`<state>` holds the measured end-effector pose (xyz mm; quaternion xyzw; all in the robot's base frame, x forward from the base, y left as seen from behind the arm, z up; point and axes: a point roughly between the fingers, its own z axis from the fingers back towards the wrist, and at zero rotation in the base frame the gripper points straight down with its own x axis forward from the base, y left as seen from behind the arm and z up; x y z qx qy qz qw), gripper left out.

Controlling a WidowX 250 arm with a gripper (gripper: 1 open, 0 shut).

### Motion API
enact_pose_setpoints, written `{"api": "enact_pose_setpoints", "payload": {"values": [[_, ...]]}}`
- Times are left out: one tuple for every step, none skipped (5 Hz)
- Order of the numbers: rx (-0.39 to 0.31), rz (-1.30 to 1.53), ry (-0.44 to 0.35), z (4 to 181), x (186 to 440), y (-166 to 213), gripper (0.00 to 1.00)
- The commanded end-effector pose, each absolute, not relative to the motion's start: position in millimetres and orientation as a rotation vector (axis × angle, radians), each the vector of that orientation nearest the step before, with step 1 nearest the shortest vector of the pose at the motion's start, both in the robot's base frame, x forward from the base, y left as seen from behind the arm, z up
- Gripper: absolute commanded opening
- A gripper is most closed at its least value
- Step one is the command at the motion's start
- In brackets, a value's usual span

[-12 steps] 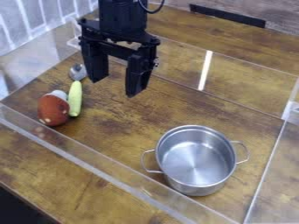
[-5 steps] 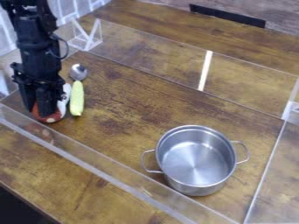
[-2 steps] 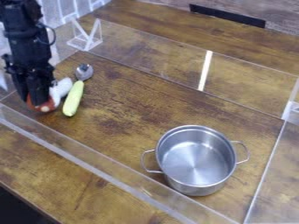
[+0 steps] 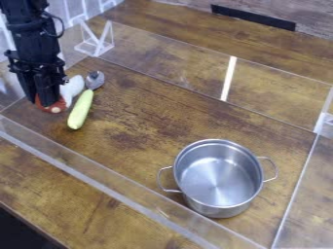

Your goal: Put the mushroom in the silver pot

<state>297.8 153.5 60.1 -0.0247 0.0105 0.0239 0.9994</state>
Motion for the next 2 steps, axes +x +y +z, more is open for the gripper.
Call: {"api": "enact_pose_setpoints", "payload": {"values": [[-0.026,0.031,-0.032,69.9,299.6,157.5,0.0],[-0.028,0.09,-0.032,68.3,297.4,158.1,0.0]]}}
